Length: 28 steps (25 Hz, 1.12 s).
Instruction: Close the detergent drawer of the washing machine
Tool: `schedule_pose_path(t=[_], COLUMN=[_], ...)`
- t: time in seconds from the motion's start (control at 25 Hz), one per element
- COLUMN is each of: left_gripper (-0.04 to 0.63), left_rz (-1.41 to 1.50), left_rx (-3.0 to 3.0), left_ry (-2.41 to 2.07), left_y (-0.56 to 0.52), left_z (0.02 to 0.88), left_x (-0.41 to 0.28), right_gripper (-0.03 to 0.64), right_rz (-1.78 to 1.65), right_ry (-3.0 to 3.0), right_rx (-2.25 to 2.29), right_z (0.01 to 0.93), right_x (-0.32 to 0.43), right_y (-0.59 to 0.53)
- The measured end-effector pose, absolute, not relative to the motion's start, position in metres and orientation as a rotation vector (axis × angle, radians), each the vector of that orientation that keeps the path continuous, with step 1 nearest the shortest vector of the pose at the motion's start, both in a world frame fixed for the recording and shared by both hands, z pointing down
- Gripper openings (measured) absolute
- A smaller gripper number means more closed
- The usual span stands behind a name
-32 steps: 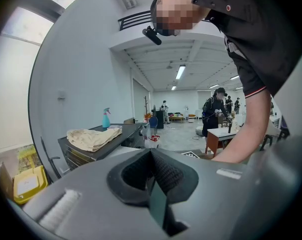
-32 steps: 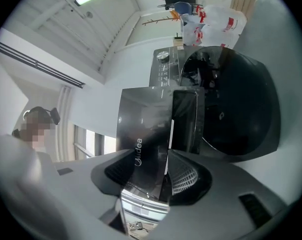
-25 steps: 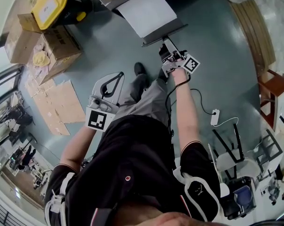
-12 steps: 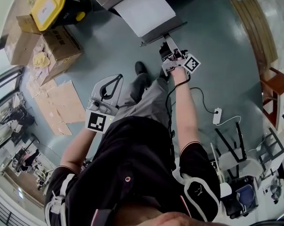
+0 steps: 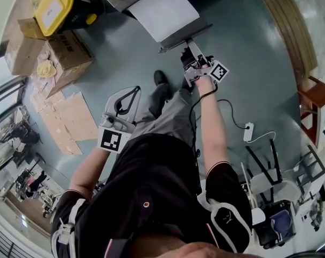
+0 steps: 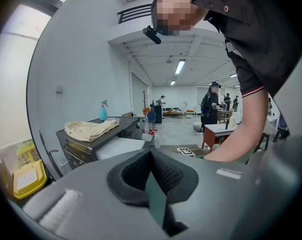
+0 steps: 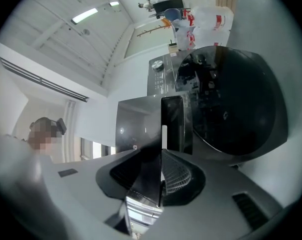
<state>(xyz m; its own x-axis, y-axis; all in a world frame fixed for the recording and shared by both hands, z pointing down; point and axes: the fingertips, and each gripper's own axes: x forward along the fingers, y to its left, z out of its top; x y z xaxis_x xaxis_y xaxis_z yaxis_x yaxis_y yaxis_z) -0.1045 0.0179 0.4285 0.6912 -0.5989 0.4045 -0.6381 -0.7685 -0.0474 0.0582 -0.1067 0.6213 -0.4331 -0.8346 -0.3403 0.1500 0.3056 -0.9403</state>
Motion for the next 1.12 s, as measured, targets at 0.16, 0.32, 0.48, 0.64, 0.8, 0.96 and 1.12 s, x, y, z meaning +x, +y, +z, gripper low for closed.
schedule_pose_path(t=[0.16,0.32,0.48,0.64,0.8,0.96,1.12], left_gripper=[0.000,0.000,0.000,0.000,0.000,0.000,0.000], left_rz=[0.618,0.613,0.617,0.628,0.619,0.596,0.598], left_rx=[2.800,2.803,2.799,2.795,2.781,2.776,2.777], left_ry=[-1.024,-1.025,-1.024,-1.029,-1.051,-1.060,-1.048], left_y=[0.020,0.019,0.020,0.017,0.015,0.014,0.014], left_z=[0.429,0.428,0.429,0.430,0.427,0.427,0.430], left_x=[-0.103,-0.104,-0.102,-0.107,-0.115,-0.117,-0.116], right_gripper=[0.124,0.123,0.118,0.118,0.124,0.130,0.130], right_rz=[-1.306,-1.299,-1.302,-1.317,-1.343,-1.348,-1.351], right_ry=[1.630,1.638,1.638,1.677,1.664,1.667,1.666], right_rx=[-0.646,-0.669,-0.673,-0.678,-0.719,-0.728,-0.737], right_z=[0.620,0.619,0.616,0.613,0.617,0.618,0.620], right_x=[0.059,0.058,0.057,0.041,0.038,0.039,0.040], right_y=[-0.105,-0.105,-0.111,-0.131,-0.136,-0.136,-0.138])
